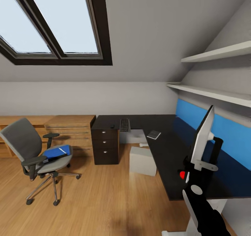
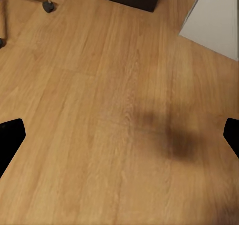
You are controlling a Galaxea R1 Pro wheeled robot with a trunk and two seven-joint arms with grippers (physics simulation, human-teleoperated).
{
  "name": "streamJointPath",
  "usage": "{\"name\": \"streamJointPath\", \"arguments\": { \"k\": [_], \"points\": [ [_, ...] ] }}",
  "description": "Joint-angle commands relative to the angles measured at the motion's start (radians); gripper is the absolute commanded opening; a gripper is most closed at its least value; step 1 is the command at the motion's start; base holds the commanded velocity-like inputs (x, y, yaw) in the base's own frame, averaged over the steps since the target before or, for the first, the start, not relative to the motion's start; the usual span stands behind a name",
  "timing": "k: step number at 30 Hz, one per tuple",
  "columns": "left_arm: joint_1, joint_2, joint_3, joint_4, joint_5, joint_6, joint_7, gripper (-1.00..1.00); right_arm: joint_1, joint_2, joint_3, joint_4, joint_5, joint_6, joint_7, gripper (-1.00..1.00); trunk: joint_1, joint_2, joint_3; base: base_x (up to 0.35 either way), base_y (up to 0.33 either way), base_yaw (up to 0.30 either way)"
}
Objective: In the bedroom, organize the workspace by keeping the computer under the desk, ensuring the monitor is on the desk, placing the keyboard on the desk next to the monitor, placing the mouse on the desk next to the keyboard, moving the folder from the swivel chair onto the desk next to the mouse, stacking the notebook on top of the folder with the pen on top of the notebook, and positioning the swivel chair next to the desk.
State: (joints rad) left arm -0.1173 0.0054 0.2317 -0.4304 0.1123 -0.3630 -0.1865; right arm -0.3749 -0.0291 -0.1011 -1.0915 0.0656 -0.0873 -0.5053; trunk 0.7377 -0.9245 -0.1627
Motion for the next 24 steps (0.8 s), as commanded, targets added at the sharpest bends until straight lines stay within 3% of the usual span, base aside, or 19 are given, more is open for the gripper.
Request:
{"name": "streamJointPath", "arguments": {
  "k": [1, 24],
  "points": [
    [-0.001, 0.0, 0.003, 0.001, 0.01, -0.001, -0.01, 1.0, -0.001, 0.0, 0.0, 0.001, 0.006, 0.0, -0.004, 1.0, 0.0, -0.001, -0.001, 0.0, 0.0, -0.058],
    [-0.001, 0.001, 0.003, 0.001, 0.01, -0.001, -0.01, 1.0, -0.001, 0.0, 0.0, 0.013, 0.006, 0.0, -0.004, 1.0, 0.0, -0.001, 0.01, 0.0, 0.0, -0.068]
  ]
}}
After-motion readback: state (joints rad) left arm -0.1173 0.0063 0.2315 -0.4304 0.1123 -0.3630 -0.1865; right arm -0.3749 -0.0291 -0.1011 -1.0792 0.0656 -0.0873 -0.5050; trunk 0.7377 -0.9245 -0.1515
